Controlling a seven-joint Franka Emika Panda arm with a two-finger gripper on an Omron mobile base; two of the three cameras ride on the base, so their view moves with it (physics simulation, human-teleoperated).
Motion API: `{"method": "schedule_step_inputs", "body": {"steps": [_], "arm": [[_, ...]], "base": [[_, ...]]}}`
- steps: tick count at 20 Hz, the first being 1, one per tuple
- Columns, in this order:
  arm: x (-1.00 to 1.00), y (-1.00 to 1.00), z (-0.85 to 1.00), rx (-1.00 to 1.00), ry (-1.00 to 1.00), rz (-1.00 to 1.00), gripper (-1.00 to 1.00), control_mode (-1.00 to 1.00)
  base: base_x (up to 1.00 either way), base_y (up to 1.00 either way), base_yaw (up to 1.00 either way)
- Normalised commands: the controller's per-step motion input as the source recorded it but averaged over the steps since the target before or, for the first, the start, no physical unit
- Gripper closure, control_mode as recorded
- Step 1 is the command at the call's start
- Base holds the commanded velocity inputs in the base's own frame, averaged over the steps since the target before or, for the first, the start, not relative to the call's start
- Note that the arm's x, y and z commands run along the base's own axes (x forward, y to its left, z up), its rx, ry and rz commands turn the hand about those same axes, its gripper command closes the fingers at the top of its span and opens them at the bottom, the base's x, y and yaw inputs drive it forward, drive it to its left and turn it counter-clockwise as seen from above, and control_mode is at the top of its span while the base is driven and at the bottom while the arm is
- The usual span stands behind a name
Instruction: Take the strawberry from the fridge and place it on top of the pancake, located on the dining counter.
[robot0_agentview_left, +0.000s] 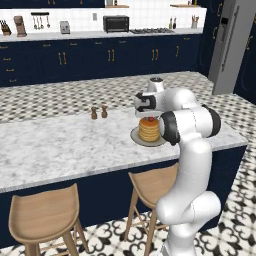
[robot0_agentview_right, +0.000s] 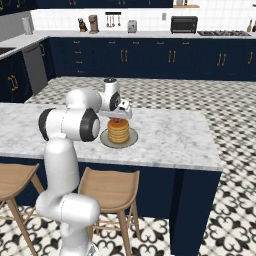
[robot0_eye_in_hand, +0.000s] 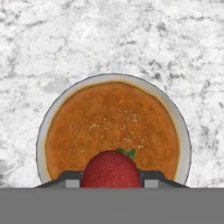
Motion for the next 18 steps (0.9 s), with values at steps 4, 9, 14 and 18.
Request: {"method": "schedule_step_inputs", "body": {"steps": [4, 9, 14, 18], "arm": [[0.00, 0.00, -0.02, 0.00, 0.04, 0.01, -1.00, -1.00], [0.00, 0.00, 0.00, 0.00, 0.01, 0.01, -1.00, -1.00], [0.00, 0.00, 0.00, 0.00, 0.00, 0.00, -1.00, -1.00], [0.00, 0.00, 0.04, 0.00, 0.05, 0.00, -1.00, -1.00]], "base": [[0.00, 0.00, 0.00], [0.00, 0.00, 0.00], [0.00, 0.00, 0.00], [0.00, 0.00, 0.00]]}}
